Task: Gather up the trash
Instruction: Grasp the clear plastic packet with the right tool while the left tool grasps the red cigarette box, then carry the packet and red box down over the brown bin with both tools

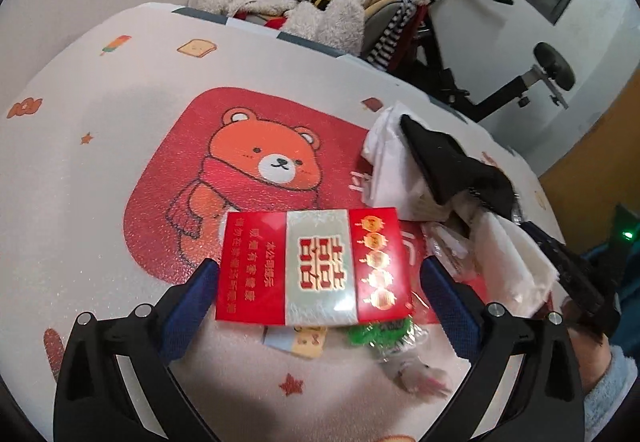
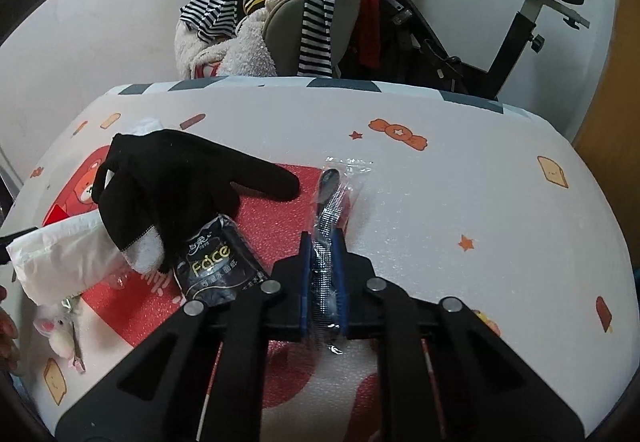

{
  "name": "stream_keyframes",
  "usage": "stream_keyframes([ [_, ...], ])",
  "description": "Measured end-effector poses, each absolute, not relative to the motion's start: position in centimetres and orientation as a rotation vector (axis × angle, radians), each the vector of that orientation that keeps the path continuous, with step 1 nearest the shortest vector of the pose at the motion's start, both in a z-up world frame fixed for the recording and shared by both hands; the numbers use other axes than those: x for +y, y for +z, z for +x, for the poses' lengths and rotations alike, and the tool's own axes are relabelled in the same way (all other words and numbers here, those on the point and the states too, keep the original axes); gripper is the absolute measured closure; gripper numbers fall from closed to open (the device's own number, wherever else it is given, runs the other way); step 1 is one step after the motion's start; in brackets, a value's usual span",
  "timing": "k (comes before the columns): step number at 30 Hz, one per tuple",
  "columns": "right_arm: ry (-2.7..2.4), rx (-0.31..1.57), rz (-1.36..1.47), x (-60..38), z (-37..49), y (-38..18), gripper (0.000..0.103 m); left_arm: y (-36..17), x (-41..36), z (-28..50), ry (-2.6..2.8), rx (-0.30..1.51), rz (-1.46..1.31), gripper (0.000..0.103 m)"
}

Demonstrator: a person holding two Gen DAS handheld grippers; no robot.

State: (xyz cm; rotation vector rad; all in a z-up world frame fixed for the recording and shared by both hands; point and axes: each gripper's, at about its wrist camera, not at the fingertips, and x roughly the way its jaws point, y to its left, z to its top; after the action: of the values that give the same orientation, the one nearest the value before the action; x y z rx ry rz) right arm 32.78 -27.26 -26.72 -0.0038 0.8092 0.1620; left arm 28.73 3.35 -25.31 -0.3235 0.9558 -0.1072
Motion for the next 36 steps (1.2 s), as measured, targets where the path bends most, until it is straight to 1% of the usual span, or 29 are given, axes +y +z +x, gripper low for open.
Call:
stream_keyframes([
  [2, 0.164, 0.803, 0.003, -27.4, 32.7, -26.7, 0.089, -25.7, 3.5, 29.0, -0.095, 0.968, -0.343, 0.006],
  [3, 0.165, 0.800, 0.005, -27.4, 32.6, -26.6, 0.089, -25.7, 3.5, 29.0, -0.093, 0.968, -0.347, 0.010],
  [4, 0.165, 0.797, 0.008, -27.5, 32.6, -26.6, 0.089, -25.6, 3.5, 28.9, -0.092, 0.960, -0.343, 0.019],
  [9, 0.161, 0.783, 0.018, -27.8, 32.4, -26.4, 0.089, -24.6, 3.8, 28.2, -0.088, 0.948, -0.331, 0.018],
  [16, 0.168, 0.745, -0.029, -27.3, 30.6, -24.5, 0.089, -20.6, 3.5, 25.9, -0.106, 0.873, -0.251, 0.018],
  [27, 0.217, 0.645, -0.041, -26.9, 23.0, -18.5, 0.089, -14.9, 1.0, 18.6, -0.171, 0.778, -0.151, 0.018],
  [36, 0.270, 0.612, -0.017, -26.2, 14.7, -17.4, 0.089, -13.0, -0.8, 10.7, -0.228, 0.735, -0.102, 0.018],
])
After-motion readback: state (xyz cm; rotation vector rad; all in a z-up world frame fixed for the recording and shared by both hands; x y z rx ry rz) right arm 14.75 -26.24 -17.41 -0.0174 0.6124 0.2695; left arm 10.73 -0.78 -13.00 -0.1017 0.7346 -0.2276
